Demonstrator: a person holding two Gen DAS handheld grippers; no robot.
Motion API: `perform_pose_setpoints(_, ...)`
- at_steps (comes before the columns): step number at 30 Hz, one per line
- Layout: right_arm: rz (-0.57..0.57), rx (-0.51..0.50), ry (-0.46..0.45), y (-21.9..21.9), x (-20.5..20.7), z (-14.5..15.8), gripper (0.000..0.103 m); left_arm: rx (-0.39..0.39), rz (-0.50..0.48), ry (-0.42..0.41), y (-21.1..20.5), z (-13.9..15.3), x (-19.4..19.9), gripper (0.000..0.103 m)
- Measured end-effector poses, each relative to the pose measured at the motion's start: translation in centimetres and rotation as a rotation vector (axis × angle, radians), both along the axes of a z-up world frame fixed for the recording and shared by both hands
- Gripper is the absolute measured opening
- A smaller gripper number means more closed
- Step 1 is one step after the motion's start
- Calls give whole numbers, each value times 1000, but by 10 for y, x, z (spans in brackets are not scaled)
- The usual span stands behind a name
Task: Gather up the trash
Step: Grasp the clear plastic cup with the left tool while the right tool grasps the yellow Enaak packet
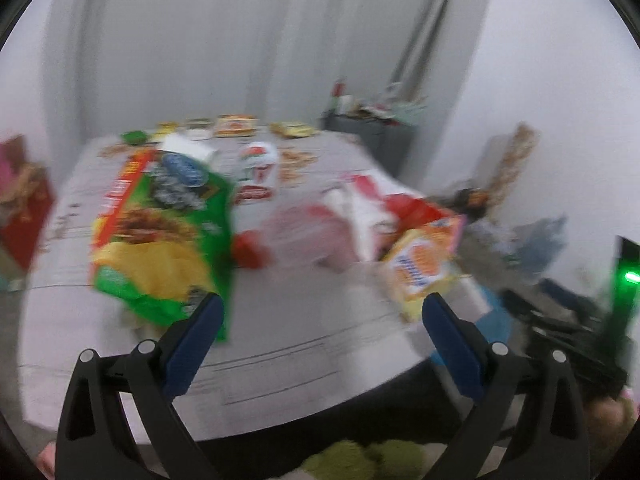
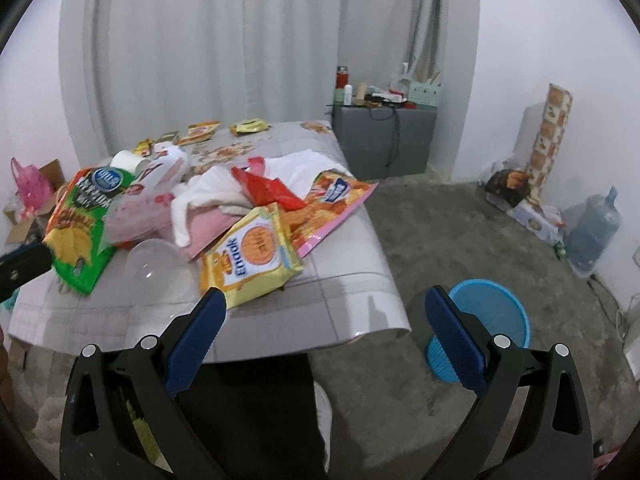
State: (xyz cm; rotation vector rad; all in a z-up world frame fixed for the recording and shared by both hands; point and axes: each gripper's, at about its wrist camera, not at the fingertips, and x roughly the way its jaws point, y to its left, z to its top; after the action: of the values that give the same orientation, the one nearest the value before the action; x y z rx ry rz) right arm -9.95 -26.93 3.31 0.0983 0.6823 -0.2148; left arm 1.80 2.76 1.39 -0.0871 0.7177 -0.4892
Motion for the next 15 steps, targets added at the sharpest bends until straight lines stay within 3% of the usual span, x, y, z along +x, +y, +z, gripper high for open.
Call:
perform_pose_setpoints(8, 2, 59, 15, -13, 22, 3, 95, -27, -206, -72, -22, 1, 2, 97)
perform_pose_setpoints(15, 59, 167, 50, -21, 52, -4, 94, 190, -268, -201, -59, -19, -3, 97)
